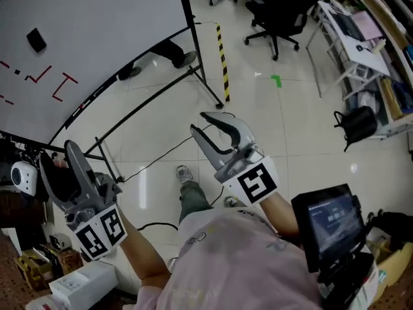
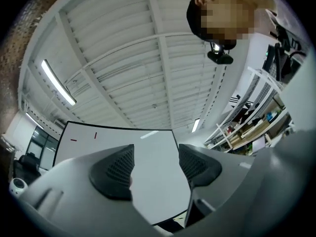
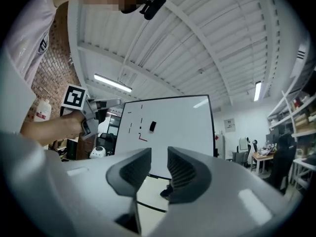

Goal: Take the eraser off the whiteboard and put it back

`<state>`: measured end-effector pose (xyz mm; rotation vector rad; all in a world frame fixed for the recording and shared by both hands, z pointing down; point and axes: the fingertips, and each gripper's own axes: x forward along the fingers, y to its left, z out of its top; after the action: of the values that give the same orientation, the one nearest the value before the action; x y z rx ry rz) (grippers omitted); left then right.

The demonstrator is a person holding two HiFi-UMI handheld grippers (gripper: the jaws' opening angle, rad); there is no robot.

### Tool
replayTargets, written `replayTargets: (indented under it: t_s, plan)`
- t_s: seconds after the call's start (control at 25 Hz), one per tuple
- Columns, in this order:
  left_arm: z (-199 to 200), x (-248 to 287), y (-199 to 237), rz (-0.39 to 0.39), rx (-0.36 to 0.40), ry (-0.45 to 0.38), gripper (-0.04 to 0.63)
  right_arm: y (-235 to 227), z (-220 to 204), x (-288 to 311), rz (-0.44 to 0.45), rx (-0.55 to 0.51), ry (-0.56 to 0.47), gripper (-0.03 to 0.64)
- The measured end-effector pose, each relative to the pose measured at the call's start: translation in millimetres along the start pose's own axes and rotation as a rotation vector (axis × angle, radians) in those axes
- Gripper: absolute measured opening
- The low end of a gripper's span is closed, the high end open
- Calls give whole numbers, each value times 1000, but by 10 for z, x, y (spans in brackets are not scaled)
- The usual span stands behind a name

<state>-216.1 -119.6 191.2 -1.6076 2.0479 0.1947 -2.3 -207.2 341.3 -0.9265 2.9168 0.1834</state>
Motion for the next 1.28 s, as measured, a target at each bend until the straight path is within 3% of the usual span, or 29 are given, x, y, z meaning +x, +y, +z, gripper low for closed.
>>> replayTargets:
  t_s: [0.16,0.56,1.28]
  plan:
    - [412,-545,-439,-32,-21,-13,256,101,255,-476,-15,12,-30,97]
    - [549,-1342,-810,-47,-54,91,256,340,275,-957,14,9,-50,95]
    - [565,-1811,-185,3,-81,90,256,1049,438,-749,60,-71,-82,83]
